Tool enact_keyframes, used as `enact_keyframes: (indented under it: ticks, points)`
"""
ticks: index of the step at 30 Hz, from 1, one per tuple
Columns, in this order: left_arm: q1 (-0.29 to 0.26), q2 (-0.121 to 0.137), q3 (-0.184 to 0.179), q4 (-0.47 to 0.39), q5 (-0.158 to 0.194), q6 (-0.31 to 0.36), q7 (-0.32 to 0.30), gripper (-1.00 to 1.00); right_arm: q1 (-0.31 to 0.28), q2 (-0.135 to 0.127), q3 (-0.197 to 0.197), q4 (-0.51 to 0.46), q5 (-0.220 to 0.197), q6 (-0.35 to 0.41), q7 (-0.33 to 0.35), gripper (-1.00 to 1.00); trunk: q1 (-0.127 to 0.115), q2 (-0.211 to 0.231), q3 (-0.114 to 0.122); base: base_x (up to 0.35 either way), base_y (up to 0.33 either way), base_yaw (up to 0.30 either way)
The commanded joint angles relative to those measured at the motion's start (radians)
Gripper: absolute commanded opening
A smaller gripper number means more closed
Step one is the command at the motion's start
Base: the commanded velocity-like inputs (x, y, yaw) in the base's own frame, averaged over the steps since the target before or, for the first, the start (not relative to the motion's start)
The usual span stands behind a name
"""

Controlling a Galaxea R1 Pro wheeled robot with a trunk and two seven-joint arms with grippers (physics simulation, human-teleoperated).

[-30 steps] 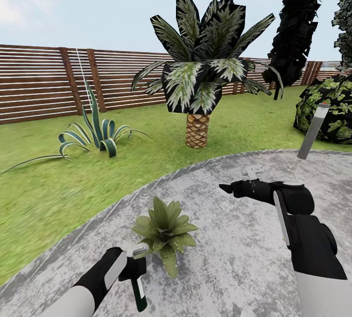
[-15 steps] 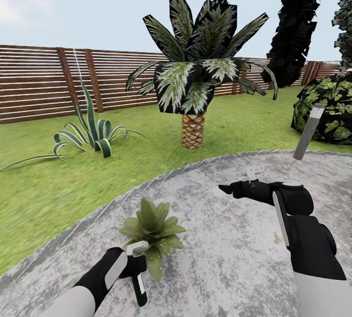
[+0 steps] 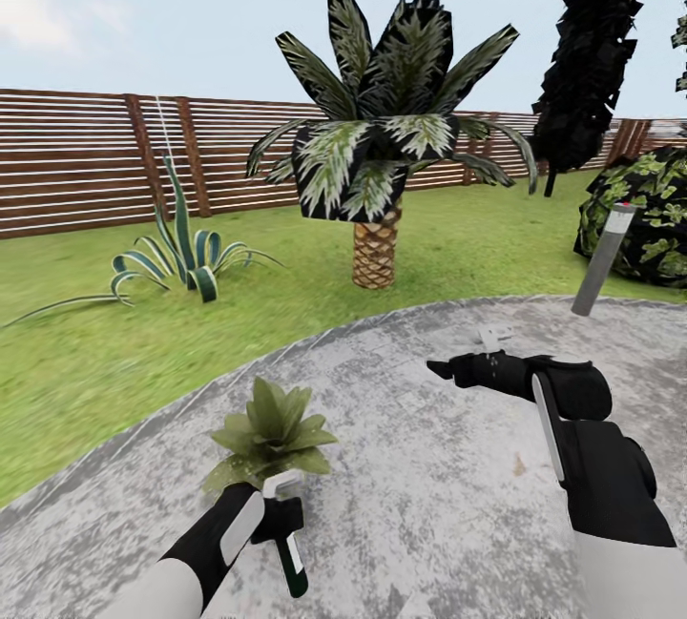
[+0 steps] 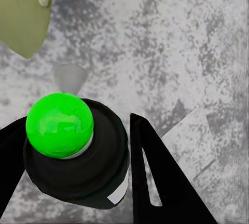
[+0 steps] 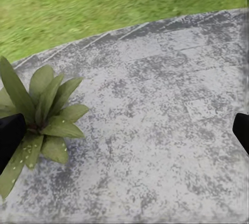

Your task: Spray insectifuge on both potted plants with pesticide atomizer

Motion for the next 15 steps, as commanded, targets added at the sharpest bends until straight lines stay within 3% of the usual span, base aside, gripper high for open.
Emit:
enact_keyframes:
  ticks: [1, 3, 4, 5, 7, 10, 15]
  points:
    - [-0.001, 0.000, -0.004, -0.002, 0.011, 0.002, 0.010, -1.00, 0.000, 0.000, -0.001, -0.001, 0.010, 0.002, 0.011, 1.00, 0.000, 0.000, -0.001, -0.095, -0.317, 0.001]
    - [-0.001, -0.006, -0.005, -0.002, 0.011, -0.006, 0.013, -1.00, 0.001, 0.000, 0.002, -0.001, 0.011, 0.002, 0.009, 1.00, 0.000, 0.000, -0.001, -0.014, -0.342, 0.000]
    - [-0.001, -0.009, 0.013, 0.000, 0.033, -0.007, 0.034, -1.00, 0.001, 0.000, 0.002, -0.001, 0.011, 0.002, 0.009, 1.00, 0.000, 0.000, -0.001, 0.042, -0.307, 0.000]
    - [-0.001, -0.009, 0.054, 0.000, 0.081, -0.010, 0.136, -1.00, 0.001, 0.000, 0.004, -0.001, 0.012, 0.002, 0.009, 1.00, 0.000, 0.000, -0.001, 0.020, -0.141, 0.000]
    - [-0.001, -0.008, 0.076, 0.000, 0.110, -0.023, 0.221, -1.00, 0.001, 0.000, 0.003, -0.002, 0.012, 0.002, 0.009, 1.00, 0.000, 0.000, -0.001, 0.010, -0.074, 0.000]
    - [-0.001, -0.002, 0.088, 0.006, 0.160, -0.046, 0.271, -1.00, 0.001, 0.000, 0.001, -0.002, 0.012, 0.002, 0.010, 1.00, 0.000, 0.000, -0.001, 0.004, -0.027, 0.000]
    - [-0.002, 0.002, 0.092, 0.009, 0.180, -0.050, 0.283, -1.00, 0.001, 0.000, 0.000, -0.002, 0.012, 0.002, 0.010, 1.00, 0.000, 0.000, -0.001, 0.094, -0.003, 0.000]
